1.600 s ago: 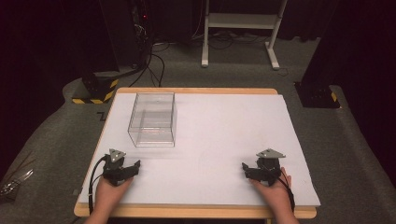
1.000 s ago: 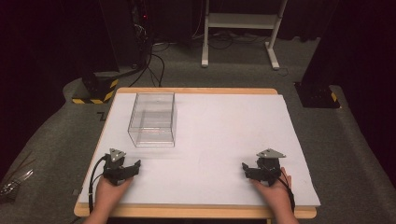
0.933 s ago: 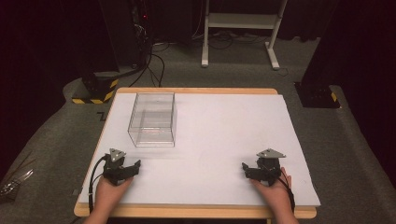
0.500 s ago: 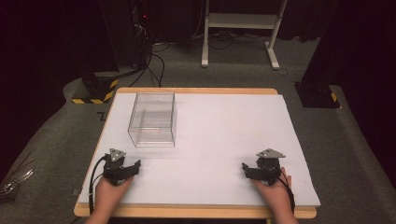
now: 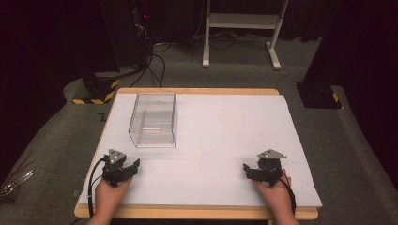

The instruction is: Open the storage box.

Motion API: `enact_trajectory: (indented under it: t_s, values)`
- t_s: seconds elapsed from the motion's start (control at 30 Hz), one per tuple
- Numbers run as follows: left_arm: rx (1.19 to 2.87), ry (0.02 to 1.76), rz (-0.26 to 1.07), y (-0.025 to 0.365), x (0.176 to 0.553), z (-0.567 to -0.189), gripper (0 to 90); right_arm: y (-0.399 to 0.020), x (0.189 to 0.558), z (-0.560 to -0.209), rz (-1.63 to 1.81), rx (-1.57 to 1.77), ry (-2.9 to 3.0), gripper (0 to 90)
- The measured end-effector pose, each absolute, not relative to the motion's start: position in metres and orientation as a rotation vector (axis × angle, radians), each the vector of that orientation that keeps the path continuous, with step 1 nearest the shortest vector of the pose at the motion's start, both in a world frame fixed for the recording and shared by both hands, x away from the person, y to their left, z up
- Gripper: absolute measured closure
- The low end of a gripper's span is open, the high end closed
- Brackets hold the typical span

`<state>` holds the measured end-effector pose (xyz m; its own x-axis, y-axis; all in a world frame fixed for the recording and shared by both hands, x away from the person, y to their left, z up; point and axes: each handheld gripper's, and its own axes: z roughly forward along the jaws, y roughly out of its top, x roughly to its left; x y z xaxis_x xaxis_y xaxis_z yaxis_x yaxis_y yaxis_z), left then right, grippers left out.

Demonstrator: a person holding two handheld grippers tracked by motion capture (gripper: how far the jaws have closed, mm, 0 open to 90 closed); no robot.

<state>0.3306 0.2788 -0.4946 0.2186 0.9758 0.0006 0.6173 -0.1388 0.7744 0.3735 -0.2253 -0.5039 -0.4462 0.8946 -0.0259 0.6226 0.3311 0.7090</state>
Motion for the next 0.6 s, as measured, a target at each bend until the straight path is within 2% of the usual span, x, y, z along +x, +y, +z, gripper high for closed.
enact_trajectory:
  t_s: [0.1,0.2,0.6]
  values:
    - [1.812,1.44,0.716,0.273,0.327,-0.488,38.2,-0.226,0.374,-0.504,0.892,1.341,2.189,14.7]
    - [1.819,1.422,0.734,0.268,0.325,-0.483,33.4,-0.226,0.374,-0.504,0.894,1.342,2.189,14.7]
    - [1.816,1.358,0.697,0.245,0.329,-0.47,25.6,-0.226,0.374,-0.504,0.895,1.343,2.189,14.7]
